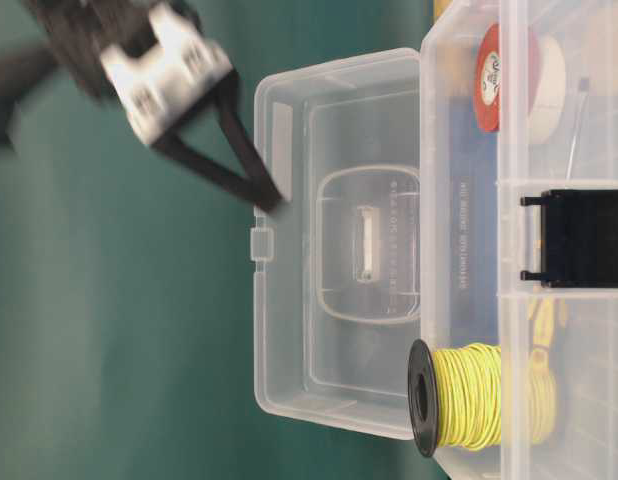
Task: Pick the screwdriver from the toolbox among several items.
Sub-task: 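Reach the right gripper into the toolbox over the yellow-black screwdriver handle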
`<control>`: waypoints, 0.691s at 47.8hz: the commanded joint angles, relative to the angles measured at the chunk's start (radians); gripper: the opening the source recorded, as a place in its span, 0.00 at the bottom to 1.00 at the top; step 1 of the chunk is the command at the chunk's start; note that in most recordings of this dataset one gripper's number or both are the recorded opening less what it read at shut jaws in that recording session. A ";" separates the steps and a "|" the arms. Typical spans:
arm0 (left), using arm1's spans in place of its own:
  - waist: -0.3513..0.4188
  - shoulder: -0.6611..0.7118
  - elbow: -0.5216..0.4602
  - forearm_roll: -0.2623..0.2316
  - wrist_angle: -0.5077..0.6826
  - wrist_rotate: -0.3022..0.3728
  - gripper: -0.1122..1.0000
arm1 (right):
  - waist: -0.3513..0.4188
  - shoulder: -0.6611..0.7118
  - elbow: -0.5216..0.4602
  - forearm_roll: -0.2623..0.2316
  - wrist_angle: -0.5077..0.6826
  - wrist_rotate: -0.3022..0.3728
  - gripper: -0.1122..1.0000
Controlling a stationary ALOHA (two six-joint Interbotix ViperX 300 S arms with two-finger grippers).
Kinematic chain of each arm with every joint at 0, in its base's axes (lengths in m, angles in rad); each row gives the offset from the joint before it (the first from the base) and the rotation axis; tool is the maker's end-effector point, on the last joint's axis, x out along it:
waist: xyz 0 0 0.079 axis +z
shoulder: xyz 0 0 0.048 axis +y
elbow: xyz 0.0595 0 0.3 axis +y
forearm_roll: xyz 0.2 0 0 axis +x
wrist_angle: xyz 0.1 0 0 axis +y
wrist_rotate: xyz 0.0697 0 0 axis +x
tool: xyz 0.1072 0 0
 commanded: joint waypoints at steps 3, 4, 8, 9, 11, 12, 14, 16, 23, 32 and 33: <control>0.003 0.009 -0.009 -0.002 -0.006 -0.003 0.10 | -0.021 0.137 -0.141 -0.002 0.091 0.006 0.73; 0.003 0.009 -0.009 -0.002 -0.006 -0.003 0.10 | -0.025 0.158 -0.156 -0.002 0.101 0.006 0.78; 0.002 0.009 -0.009 -0.003 -0.006 -0.005 0.10 | -0.029 0.252 -0.216 -0.002 0.133 0.008 0.88; 0.003 0.009 -0.008 -0.003 -0.006 -0.005 0.10 | -0.031 0.270 -0.227 -0.002 0.138 0.008 0.87; 0.002 0.009 -0.008 -0.005 -0.006 -0.005 0.10 | -0.031 0.308 -0.247 -0.002 0.144 0.008 0.85; 0.002 0.011 -0.008 -0.005 -0.006 -0.005 0.10 | -0.029 0.327 -0.258 -0.002 0.149 0.008 0.84; 0.003 0.009 -0.008 -0.005 -0.006 -0.005 0.10 | -0.031 0.360 -0.273 -0.002 0.155 0.008 0.82; 0.003 0.011 -0.008 -0.003 -0.006 -0.005 0.10 | -0.031 0.391 -0.288 -0.002 0.161 0.009 0.82; 0.003 0.009 -0.006 -0.003 -0.006 -0.005 0.10 | -0.031 0.476 -0.325 0.000 0.170 0.009 0.82; 0.002 0.011 -0.003 -0.005 -0.005 -0.005 0.10 | -0.031 0.543 -0.337 0.003 0.179 0.021 0.82; 0.002 0.011 -0.003 -0.005 -0.005 -0.005 0.10 | -0.031 0.545 -0.337 0.003 0.183 0.026 0.82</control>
